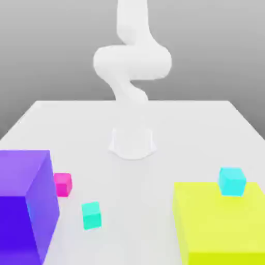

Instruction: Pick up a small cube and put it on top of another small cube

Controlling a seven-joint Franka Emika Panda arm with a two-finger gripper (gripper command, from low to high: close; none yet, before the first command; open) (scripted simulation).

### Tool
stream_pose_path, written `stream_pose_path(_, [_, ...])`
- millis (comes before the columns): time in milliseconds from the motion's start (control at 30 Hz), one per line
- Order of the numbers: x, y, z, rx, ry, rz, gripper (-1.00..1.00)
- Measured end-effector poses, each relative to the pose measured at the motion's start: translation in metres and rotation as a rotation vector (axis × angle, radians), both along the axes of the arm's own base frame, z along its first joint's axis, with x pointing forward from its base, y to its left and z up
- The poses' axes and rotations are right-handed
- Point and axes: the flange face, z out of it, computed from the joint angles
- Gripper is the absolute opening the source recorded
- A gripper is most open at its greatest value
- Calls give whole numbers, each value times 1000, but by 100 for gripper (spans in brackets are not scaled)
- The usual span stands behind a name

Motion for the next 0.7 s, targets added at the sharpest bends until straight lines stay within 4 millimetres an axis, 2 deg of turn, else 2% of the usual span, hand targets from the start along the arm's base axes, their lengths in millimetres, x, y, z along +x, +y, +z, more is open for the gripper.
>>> stream_pose_path(67, [25,-9,-45,23,64,-108,0])
stream_pose_path(167, [50,-28,-113,63,150,-259,0])
stream_pose_path(333, [66,-63,-226,145,283,-502,0])
stream_pose_path(500, [50,-93,-333,253,406,-739,0])
stream_pose_path(700, [3,-108,-441,421,544,-1021,0])
